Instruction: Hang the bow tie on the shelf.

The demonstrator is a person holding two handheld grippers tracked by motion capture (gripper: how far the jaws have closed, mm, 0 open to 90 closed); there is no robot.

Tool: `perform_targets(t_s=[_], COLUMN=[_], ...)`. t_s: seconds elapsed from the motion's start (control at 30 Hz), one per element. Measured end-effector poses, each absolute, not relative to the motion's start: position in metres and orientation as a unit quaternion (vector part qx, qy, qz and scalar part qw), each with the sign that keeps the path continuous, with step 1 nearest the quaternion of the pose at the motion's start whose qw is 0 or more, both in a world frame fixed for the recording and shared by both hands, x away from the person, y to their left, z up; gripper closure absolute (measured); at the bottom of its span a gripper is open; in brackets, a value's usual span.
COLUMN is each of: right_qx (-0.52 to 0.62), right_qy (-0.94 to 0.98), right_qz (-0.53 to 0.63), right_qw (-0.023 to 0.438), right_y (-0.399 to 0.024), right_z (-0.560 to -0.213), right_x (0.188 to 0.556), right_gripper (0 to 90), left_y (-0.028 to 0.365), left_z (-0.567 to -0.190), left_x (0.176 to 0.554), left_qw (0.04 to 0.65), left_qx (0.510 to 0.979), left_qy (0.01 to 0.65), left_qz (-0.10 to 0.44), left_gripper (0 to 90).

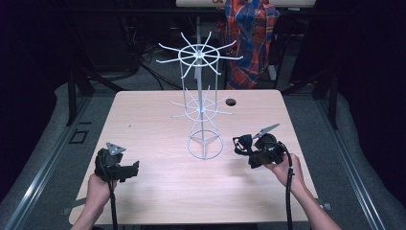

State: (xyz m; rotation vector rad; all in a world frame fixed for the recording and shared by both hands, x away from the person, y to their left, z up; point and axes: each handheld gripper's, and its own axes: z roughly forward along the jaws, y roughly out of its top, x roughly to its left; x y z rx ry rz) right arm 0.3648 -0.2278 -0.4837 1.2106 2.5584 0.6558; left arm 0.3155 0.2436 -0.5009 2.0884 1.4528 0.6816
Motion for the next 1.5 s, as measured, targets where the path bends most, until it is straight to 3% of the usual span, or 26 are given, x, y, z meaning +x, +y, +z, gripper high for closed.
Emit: perform_targets(t_s=[1.5], right_qx=[0.425], right_qy=[0.850], right_qz=[0.279], right_qw=[0.137], right_y=[-0.241], right_z=[-0.454], right_x=[0.369], right_gripper=[74.8], left_y=[0.244], left_z=[-0.502], left_x=[0.316], left_qw=[0.248], left_qx=[0.769], left_qy=[0.535], left_qz=[0.249], left_gripper=[15.5])
